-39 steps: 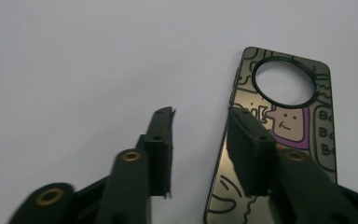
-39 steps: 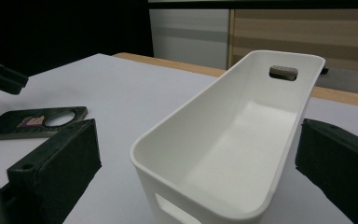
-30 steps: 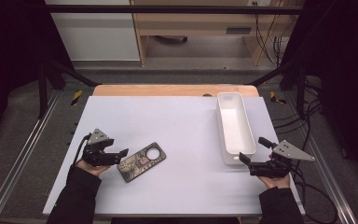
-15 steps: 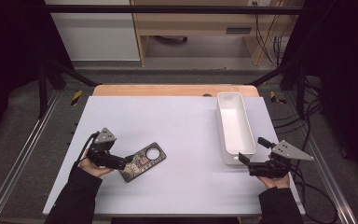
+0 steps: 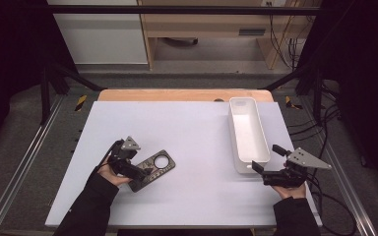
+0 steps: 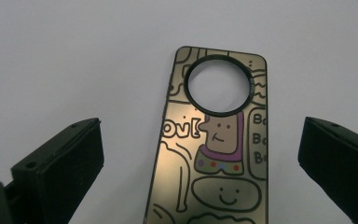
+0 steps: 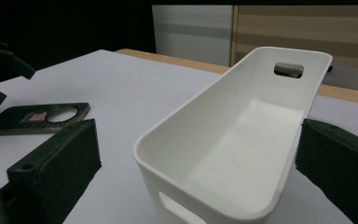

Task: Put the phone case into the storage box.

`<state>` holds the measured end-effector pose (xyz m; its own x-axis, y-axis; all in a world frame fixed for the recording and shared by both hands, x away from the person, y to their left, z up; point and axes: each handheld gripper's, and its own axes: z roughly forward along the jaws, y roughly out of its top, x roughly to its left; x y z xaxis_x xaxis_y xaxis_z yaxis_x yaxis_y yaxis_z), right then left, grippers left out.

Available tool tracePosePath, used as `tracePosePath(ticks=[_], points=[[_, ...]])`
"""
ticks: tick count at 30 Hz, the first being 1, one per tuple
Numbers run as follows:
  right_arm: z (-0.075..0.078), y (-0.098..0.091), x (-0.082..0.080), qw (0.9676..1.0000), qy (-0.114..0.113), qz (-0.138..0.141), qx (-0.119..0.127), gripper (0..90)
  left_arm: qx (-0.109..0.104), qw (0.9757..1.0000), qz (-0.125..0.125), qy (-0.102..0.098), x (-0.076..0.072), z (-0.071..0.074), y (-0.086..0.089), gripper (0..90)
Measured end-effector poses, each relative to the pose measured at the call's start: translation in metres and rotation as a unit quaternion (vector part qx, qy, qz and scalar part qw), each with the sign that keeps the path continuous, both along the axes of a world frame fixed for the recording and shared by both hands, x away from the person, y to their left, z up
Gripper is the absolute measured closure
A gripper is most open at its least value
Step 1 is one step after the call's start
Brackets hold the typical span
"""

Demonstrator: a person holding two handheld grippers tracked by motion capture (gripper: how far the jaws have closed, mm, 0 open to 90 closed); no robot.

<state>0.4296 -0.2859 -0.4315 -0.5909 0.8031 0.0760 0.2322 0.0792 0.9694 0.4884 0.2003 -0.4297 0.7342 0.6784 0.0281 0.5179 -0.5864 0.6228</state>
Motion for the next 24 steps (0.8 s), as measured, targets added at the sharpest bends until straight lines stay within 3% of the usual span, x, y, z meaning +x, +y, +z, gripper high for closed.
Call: tracePosePath(ticks=[6, 14, 24], points=[[0.000, -0.001, 0.000, 1.0000, -0.002, -0.001, 0.001, 0.1, 0.014, 0.9997, -0.005, 0.018, 0.004, -0.011, -0.010, 0.0], [0.000, -0.001, 0.000, 1.0000, -0.001, 0.000, 0.001, 0.1, 0.007, 0.9999, -0.003, 0.009, 0.002, -0.022, -0.014, 0.0], [0.001, -0.001, 0.000, 1.0000, -0.002, 0.000, 0.000, 0.1, 0.015, 0.9996, -0.007, 0.025, 0.003, -0.032, -0.018, 0.8]])
